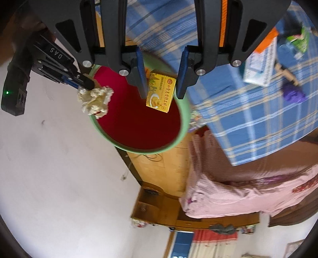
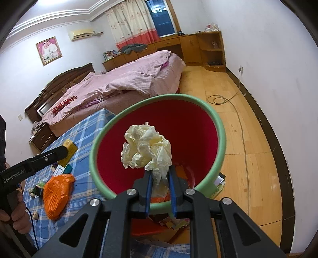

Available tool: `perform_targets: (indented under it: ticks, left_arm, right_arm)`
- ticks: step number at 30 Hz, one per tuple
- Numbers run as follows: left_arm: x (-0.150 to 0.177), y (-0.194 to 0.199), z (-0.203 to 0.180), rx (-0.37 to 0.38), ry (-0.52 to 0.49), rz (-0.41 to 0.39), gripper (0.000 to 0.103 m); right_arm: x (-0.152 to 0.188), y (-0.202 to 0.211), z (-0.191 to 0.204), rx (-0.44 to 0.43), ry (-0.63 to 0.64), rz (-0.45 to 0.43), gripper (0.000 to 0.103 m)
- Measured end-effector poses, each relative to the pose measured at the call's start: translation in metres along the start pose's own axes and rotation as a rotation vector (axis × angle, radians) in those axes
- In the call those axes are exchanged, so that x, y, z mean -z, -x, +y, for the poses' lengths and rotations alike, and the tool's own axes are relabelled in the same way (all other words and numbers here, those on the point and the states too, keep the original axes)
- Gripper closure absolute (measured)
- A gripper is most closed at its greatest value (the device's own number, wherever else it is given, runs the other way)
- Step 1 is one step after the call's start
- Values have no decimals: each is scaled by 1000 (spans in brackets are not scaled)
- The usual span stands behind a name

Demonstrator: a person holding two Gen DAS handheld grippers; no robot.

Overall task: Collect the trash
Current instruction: 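Carry the mesh bag over the red bucket and open right tool while left tool carries yellow box, then move both open tools back over the table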

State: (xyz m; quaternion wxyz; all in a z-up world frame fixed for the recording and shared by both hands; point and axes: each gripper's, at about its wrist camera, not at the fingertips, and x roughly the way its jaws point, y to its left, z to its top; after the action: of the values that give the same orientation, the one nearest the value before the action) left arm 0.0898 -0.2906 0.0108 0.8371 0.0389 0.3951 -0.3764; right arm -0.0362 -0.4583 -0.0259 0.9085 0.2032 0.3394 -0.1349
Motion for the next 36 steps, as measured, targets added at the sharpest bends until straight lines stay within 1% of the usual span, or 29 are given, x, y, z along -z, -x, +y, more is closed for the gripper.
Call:
perform_targets:
  ticks: [4, 5, 7, 8, 11, 13, 14, 19, 24, 32, 34, 35, 36]
  left_arm:
    - [-3, -15, -11, 27, -16, 35, 73]
    - [-4, -17, -13, 27, -16, 42, 71]
    - [-4, -20, -14, 15, -16, 44, 60]
    - [-4, -20, -15, 9, -18, 42, 59]
    - [-3, -19, -16, 0, -25, 36, 59]
    - [-2, -16, -16, -6, -27, 34, 59]
    - [-2, -14, -14, -9, -24, 32, 59]
    - [2, -1, -5, -24, 2, 20, 59]
    - [8, 14, 5, -42, 18, 10, 58]
    - [20, 49, 25, -87, 42, -24, 58]
    - [23, 56, 32, -112, 48, -35, 55]
    - [24, 58, 33, -121, 50, -39, 50]
    - [27, 64, 38, -135, 54, -45, 48]
  right_arm:
    - [-2, -3, -7, -3, -17, -2, 80]
    - [-2, -2, -7, -5, -16, -5, 77]
    - [-3, -2, -9, -5, -15, -9, 71]
    - [-3, -2, -9, -8, -15, -11, 67]
    - [-1, 1, -10, -12, -15, -15, 66]
    - [-1, 2, -10, -12, -16, -14, 63]
    - [0, 2, -9, -12, -18, -13, 61]
    - [0, 7, -5, -17, -16, -15, 59]
    - [3, 15, 5, -24, -3, -23, 52]
    - [8, 25, 26, -47, 15, -24, 47]
    - [9, 28, 32, -57, 16, -24, 45]
    - [9, 28, 34, -62, 15, -24, 44]
    - [10, 29, 37, -68, 13, -24, 40]
